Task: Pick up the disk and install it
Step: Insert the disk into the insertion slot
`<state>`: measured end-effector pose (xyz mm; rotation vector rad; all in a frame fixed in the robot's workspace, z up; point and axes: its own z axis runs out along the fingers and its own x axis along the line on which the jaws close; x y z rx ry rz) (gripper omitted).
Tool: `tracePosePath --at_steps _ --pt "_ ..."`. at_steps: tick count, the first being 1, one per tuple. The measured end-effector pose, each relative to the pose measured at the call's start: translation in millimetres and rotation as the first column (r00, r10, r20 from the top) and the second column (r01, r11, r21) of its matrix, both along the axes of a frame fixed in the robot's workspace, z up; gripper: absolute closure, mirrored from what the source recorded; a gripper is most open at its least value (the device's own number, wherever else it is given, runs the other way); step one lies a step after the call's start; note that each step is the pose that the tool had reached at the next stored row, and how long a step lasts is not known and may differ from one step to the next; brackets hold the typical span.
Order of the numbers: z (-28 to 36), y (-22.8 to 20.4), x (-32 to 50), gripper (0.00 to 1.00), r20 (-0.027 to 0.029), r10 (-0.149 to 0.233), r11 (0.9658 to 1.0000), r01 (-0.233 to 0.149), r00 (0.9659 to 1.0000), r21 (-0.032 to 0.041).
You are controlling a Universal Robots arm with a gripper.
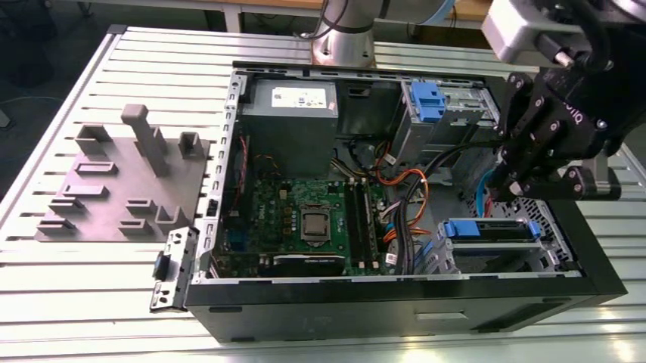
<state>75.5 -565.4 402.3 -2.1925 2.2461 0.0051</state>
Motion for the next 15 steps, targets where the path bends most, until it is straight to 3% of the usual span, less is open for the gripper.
tracePosePath --at_steps 1,3,5,15 --pt "-1.8 0.0 0.0 0.76 0.0 0.0 1.0 0.0 1.0 0.0" --pt "-5.6 0.0 0.0 0.87 0.0 0.0 1.0 0.0 1.0 -0.0001" --pt "-9.2 0.0 0.0 0.89 0.0 0.0 1.0 0.0 1.0 0.0001" --pt "-27.4 0.0 0.0 0.89 0.0 0.0 1.0 0.0 1.0 0.0"
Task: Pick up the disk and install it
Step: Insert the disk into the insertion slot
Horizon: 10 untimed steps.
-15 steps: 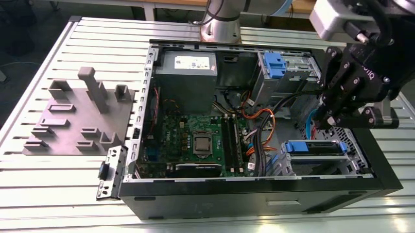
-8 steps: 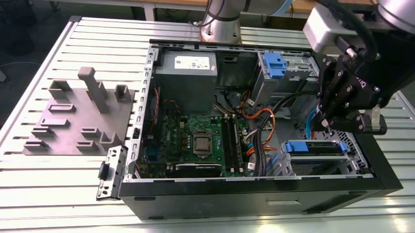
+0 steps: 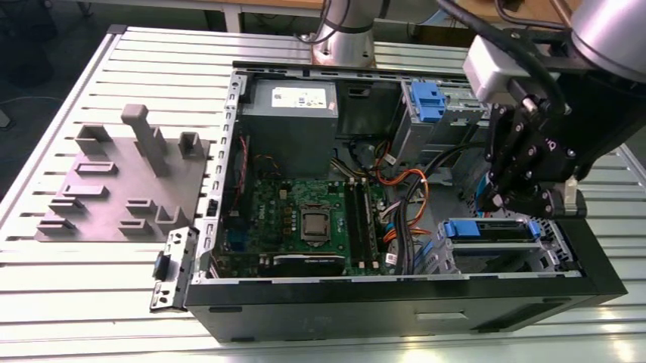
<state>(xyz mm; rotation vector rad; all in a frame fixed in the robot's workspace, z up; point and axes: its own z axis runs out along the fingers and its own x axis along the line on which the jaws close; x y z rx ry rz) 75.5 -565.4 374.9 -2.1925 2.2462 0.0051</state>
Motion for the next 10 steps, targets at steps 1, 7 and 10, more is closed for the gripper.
tracePosePath --at_steps 1,7,10 --pt "-1.8 0.0 0.0 0.89 0.0 0.0 1.0 0.0 1.0 0.0" --pt "-7.6 0.0 0.0 0.89 0.0001 0.0 1.0 0.0 1.0 0.0086" --pt "-7.8 0.0 0.0 0.89 0.0001 0.0 1.0 0.0 1.0 0.0095"
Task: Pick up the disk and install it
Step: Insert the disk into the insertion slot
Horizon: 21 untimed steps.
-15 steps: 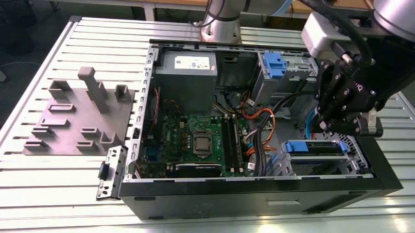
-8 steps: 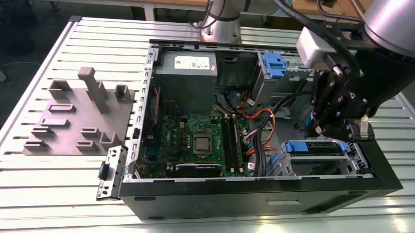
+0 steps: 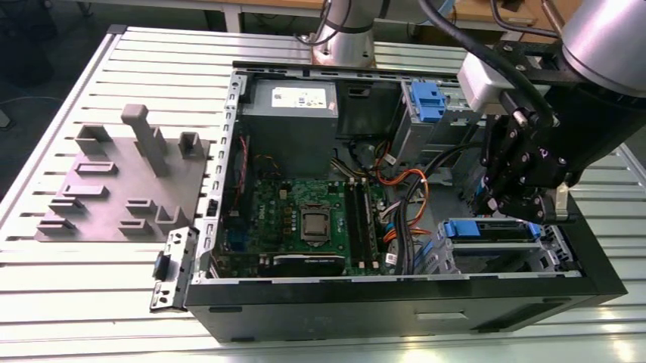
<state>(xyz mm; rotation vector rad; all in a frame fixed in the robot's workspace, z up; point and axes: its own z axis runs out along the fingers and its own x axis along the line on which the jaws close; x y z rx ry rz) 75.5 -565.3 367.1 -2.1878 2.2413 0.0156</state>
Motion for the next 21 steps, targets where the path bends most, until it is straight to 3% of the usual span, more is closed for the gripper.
tracePosePath --at_steps 13,21 --pt "-0.5 0.0 0.0 0.89 0.0 0.0 1.0 0.0 1.0 0.0003" --pt "-10.5 -0.2 0.9 0.89 0.0001 0.0 1.0 0.0 1.0 0.0"
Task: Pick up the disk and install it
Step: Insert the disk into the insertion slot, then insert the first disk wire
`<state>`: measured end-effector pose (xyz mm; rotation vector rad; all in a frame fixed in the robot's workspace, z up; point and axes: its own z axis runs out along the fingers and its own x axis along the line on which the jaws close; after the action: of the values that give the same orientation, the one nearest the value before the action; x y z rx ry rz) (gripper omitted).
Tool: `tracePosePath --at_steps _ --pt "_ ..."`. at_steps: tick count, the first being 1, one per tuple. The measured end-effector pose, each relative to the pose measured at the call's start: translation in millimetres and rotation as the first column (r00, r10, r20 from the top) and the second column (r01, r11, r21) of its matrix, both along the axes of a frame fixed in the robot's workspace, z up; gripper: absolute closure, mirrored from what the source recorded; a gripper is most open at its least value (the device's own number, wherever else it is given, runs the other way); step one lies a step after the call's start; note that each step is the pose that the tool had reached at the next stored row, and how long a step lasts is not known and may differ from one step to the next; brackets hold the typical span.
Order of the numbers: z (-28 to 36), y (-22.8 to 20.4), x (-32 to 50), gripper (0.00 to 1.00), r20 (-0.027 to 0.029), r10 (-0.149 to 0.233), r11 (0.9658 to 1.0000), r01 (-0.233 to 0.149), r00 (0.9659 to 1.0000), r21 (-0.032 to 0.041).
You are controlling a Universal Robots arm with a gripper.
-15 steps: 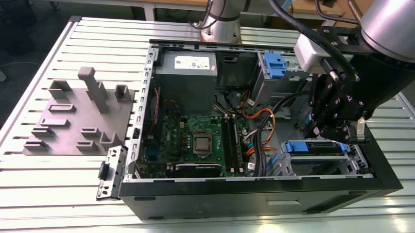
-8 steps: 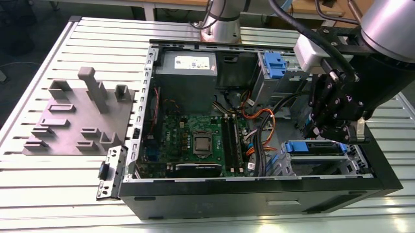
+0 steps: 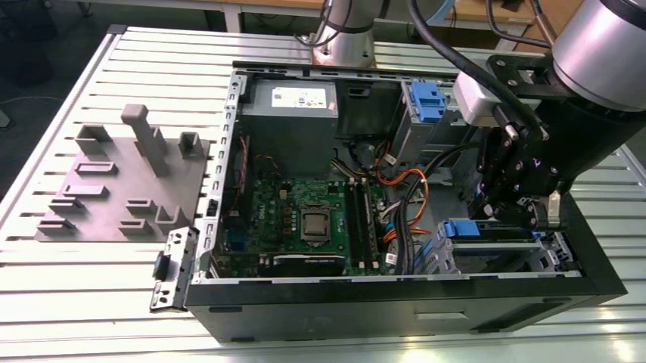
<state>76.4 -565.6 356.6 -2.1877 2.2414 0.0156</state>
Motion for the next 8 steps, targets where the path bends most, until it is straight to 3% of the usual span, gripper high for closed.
tracePosePath --at_steps 8 --pt "-1.9 0.0 0.0 0.89 0.0 0.0 1.0 0.0 1.0 0.0002"
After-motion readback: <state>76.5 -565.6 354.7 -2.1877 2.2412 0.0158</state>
